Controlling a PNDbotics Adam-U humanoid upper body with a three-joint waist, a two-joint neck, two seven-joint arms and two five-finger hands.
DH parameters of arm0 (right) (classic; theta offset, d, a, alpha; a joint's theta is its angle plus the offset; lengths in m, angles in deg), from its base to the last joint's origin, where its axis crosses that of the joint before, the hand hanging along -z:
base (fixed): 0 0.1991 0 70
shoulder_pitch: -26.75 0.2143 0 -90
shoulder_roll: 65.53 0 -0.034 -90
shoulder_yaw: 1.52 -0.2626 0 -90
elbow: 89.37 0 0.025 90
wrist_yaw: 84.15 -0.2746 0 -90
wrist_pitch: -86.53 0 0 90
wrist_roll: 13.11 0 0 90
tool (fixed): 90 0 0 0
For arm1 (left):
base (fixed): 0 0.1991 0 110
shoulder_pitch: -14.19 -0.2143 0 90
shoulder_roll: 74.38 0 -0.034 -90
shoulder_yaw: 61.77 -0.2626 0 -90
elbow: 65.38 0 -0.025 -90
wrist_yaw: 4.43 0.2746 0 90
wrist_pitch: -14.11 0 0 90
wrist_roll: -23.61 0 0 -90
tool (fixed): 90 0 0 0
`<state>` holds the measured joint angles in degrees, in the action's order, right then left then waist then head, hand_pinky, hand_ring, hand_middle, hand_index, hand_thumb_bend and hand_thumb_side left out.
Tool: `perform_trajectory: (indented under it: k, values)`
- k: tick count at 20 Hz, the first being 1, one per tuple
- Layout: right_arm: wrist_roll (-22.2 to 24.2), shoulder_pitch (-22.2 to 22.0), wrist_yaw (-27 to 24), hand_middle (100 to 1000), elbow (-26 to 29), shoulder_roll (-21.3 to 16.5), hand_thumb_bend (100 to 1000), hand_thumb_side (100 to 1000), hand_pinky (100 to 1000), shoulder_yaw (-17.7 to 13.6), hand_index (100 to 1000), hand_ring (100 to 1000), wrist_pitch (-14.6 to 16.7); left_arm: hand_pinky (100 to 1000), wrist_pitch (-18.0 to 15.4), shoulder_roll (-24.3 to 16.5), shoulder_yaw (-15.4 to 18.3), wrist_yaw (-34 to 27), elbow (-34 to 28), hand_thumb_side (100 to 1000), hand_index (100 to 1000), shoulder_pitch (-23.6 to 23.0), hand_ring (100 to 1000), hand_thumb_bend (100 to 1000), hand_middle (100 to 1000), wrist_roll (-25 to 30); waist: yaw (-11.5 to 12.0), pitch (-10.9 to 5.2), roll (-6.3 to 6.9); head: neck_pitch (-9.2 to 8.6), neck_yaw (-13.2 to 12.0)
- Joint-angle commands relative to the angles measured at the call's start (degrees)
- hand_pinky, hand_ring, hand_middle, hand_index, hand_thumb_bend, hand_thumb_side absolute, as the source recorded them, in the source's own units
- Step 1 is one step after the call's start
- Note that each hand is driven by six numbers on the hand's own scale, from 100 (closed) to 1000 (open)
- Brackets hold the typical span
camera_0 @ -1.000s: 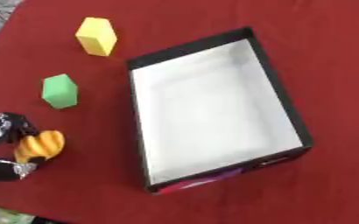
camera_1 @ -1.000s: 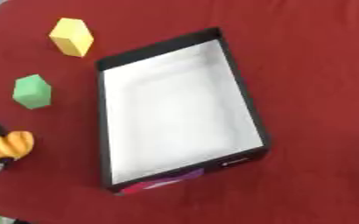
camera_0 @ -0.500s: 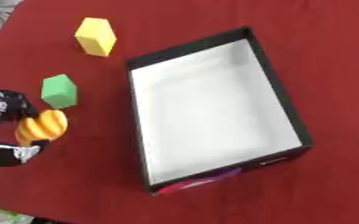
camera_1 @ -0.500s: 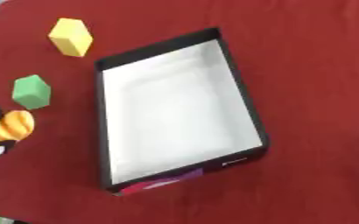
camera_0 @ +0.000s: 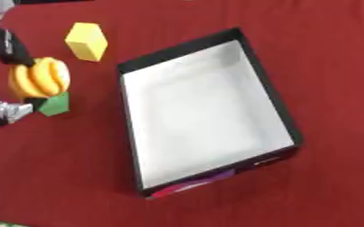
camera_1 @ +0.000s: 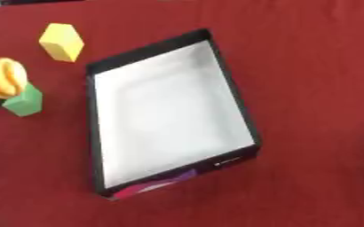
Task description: Pick up objects on the table and place them in the box.
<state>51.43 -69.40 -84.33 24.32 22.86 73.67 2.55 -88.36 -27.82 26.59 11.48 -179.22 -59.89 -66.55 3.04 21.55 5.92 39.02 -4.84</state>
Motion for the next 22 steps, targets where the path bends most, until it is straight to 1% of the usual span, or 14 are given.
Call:
perform_trajectory:
  k: [1, 4, 6, 9, 11, 14, 18, 20, 22]
  values:
    - [-0.58, -0.04, -0.12, 708, 0.9, -1.76, 100, 474, 967, -0.57, 808, 1000, 0.1, 529, -3.59, -2.32, -2.52, -4.15, -0.75, 100, 559, 7.27, 521, 361, 523, 2.66, -0.35, -2.32, 0.7, -0.91, 0.17]
    - [-1.13, 0.14, -0.97, 711, 0.9, -1.99, 100, 481, 968, -0.84, 810, 1000, 0.22, 534, -4.01, -0.36, -6.09, -5.94, -0.75, 100, 563, 15.16, 523, 382, 525, 6.99, -0.81, -2.53, 0.89, -1.07, 0.13]
    - [-1.53, 0.27, -1.56, 713, 0.9, -2.05, 100, 485, 968, -1.13, 811, 1000, 0.34, 539, -4.08, 1.61, -8.7, -5.66, -0.75, 100, 566, 19.91, 525, 391, 526, 10.37, -1.12, -2.62, 1.0, -1.1, 0.15]
    - [-2.06, 0.35, -2.31, 714, 0.9, -2.06, 100, 488, 969, -1.64, 812, 1000, 0.46, 540, -2.65, 4.93, -12.01, -4.58, -0.75, 100, 566, 25.78, 525, 401, 526, 14.77, -1.4, -2.72, 1.11, -1.02, 0.19]
    - [-2.2, 0.41, -2.7, 714, 0.9, -2.05, 100, 492, 969, -1.88, 812, 1000, 0.5, 541, -0.91, 7.09, -13.88, -3.64, -0.75, 100, 566, 28.43, 525, 387, 525, 17.2, -1.56, -2.76, 1.14, -0.99, 0.19]
    - [-2.41, 0.65, -3.34, 714, 0.9, -1.99, 100, 495, 969, -2.5, 812, 1000, 0.52, 544, 1.38, 10.03, -16.88, -1.75, -0.75, 100, 571, 31.06, 527, 382, 528, 21.43, -1.91, -2.77, 1.2, -1.05, 0.18]
    - [-2.67, 0.98, -4.1, 714, 0.9, -2.14, 100, 496, 969, -3.17, 812, 1000, 0.66, 553, 3.76, 13.03, -20.18, 1.47, -0.72, 100, 579, 32.4, 531, 379, 533, 26.34, -2.36, -2.81, 1.3, -1.14, 0.12]
    - [-2.69, 1.2, -4.47, 714, 0.9, -2.29, 100, 496, 969, -3.38, 812, 1000, 0.75, 556, 4.41, 14.7, -22.02, 3.42, 0.07, 100, 581, 32.5, 532, 368, 535, 29.2, -2.59, -2.84, 1.36, -1.19, -0.05]
    - [-2.69, 1.37, -4.82, 713, 0.9, -2.41, 100, 496, 969, -3.51, 812, 1000, 0.82, 563, 4.12, 16.27, -23.4, 5.33, 1.41, 100, 584, 32.62, 535, 385, 538, 31.2, -2.79, -2.84, 1.39, -1.27, -0.04]
